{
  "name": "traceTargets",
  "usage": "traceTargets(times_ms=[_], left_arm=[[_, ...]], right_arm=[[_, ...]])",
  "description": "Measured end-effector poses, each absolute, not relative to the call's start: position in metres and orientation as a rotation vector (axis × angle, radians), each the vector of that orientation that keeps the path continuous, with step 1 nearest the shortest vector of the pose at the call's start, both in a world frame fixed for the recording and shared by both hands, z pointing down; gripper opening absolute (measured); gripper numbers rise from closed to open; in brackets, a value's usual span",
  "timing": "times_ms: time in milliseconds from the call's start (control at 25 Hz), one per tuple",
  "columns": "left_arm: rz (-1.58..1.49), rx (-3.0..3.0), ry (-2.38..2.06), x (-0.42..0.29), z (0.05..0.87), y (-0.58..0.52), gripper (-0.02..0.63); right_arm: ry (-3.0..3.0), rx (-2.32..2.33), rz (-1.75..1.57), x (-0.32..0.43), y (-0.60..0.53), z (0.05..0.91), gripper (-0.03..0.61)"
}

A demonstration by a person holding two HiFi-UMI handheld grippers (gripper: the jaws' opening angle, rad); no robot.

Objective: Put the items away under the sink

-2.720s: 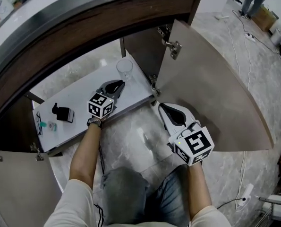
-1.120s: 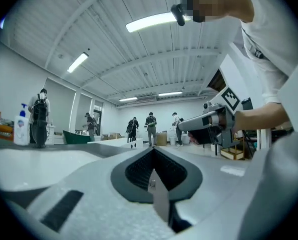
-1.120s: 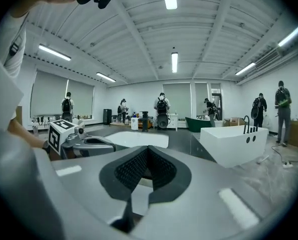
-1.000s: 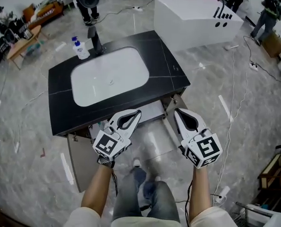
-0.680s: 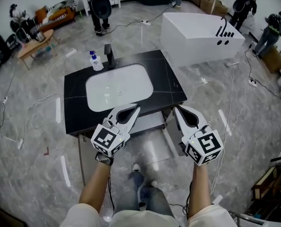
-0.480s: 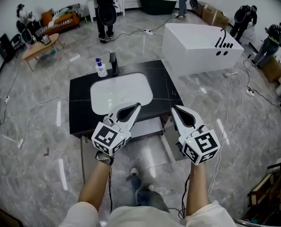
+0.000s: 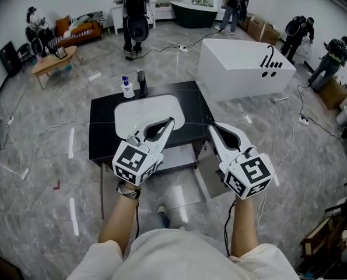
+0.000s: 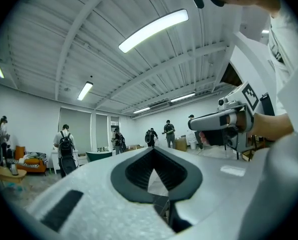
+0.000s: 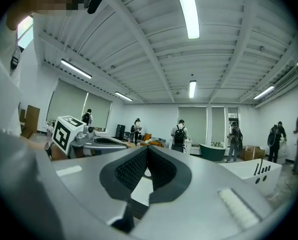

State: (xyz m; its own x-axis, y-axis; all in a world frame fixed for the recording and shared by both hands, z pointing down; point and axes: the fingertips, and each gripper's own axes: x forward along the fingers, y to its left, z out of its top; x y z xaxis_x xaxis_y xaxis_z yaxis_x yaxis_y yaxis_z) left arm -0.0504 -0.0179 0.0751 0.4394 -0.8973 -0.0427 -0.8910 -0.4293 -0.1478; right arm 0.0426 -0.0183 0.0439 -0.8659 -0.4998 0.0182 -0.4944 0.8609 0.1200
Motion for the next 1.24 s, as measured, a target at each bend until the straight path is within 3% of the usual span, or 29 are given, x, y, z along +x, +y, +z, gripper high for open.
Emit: traceTargets(times_ms=[1240], left_arm=[[-0.141, -2.468, 1.668, -0.056, 0.069, -0.024, 0.006]], right_arm=[[-2.921, 0.742, -0.227, 0.039, -0.033, 0.052, 0.008]])
